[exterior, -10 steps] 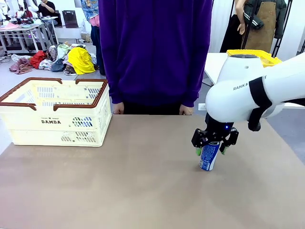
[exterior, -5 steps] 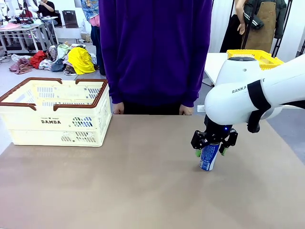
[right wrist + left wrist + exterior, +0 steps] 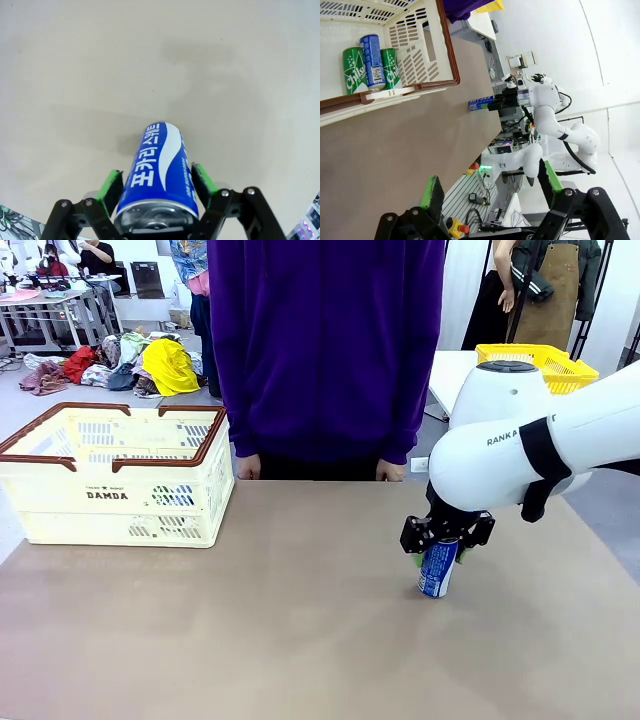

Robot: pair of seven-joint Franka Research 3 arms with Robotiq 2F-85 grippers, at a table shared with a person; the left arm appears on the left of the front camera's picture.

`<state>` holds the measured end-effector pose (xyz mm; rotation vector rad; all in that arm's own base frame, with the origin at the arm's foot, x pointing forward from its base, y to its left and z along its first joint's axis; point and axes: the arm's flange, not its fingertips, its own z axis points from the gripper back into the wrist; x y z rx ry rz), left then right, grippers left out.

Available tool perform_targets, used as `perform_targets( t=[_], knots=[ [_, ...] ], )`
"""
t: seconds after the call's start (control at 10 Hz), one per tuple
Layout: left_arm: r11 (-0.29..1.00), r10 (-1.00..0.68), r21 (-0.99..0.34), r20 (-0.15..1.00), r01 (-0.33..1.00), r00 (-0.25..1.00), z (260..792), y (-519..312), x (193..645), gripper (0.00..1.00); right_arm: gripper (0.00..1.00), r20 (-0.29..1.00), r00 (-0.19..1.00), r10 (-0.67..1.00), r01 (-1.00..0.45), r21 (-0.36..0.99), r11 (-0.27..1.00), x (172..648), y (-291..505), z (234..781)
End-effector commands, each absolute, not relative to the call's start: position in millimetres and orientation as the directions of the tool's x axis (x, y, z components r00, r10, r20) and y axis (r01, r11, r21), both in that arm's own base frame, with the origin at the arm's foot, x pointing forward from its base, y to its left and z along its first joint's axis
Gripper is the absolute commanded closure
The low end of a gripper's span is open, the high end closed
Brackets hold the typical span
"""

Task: Place the drinks into the Shopping basket.
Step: Pick up one drink and place it into the Shopping basket.

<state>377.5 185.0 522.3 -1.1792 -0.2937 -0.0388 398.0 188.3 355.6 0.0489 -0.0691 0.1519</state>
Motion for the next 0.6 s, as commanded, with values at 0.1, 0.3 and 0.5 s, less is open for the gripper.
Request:
perform_targets(
  t=[0.1,0.3,0.5],
  knots=[
    [0.392,0.114,-0.900,0.255,0.193,0.960,520.9,183.7,373.3,0.00,1.00,0.086,0.984,0.156,-0.159,0.024,0.987,393.9,187.2,349.8],
    [0.392,0.114,-0.900,0.255,0.193,0.960,520.9,183.7,373.3,0.00,1.00,0.077,0.984,0.159,-0.162,0.025,0.987,394.3,186.7,349.9],
    [0.392,0.114,-0.900,0.255,0.193,0.960,520.9,183.7,373.3,0.00,1.00,0.072,0.985,0.158,-0.161,0.028,0.987,394.2,186.7,352.0]
  ],
)
